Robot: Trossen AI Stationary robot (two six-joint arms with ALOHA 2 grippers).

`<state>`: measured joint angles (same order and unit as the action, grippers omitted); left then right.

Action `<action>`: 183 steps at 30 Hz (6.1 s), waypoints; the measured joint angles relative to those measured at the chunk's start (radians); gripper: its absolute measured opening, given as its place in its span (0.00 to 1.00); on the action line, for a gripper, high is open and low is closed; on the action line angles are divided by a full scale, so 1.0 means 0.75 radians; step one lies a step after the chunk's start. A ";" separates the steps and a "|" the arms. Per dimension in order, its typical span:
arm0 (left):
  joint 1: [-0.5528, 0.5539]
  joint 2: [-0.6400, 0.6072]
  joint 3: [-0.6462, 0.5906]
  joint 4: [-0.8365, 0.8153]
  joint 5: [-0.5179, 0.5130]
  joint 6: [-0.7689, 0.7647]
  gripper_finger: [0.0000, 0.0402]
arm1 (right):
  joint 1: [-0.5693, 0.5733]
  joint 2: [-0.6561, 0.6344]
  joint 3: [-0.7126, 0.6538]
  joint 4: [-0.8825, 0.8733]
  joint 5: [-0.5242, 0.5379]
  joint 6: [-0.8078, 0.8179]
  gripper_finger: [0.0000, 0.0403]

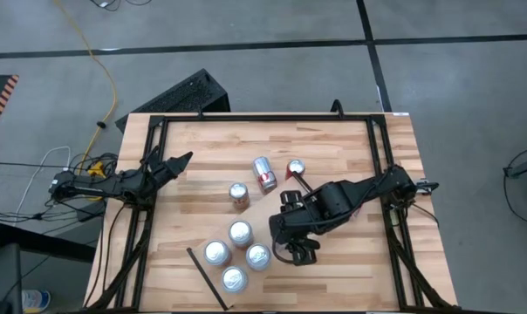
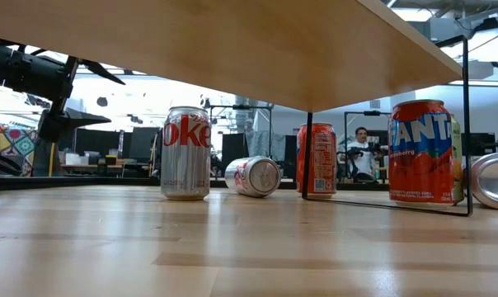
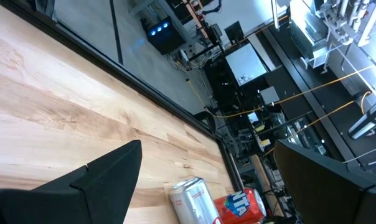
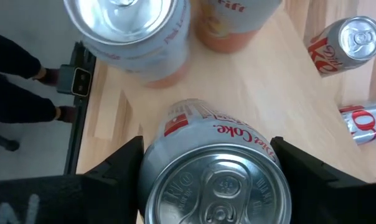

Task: Place canned beverage on shelf
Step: Put the red silver soda can on the shelf

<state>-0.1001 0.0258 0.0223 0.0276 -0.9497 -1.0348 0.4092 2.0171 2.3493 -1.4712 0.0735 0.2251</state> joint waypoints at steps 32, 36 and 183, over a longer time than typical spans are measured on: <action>0.000 0.000 0.000 0.000 -0.002 0.004 0.87 | -0.009 0.003 -0.083 0.057 -0.004 -0.067 0.66; 0.000 0.000 0.000 0.000 -0.002 0.004 0.87 | -0.008 0.003 -0.085 0.060 -0.021 -0.068 0.68; 0.000 0.001 0.000 0.001 0.004 -0.002 0.87 | -0.234 -0.187 -0.304 0.124 0.122 -0.446 0.79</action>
<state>-0.1001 0.0261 0.0221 0.0280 -0.9470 -1.0363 0.2336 1.8771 2.1216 -1.3779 0.1651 -0.1092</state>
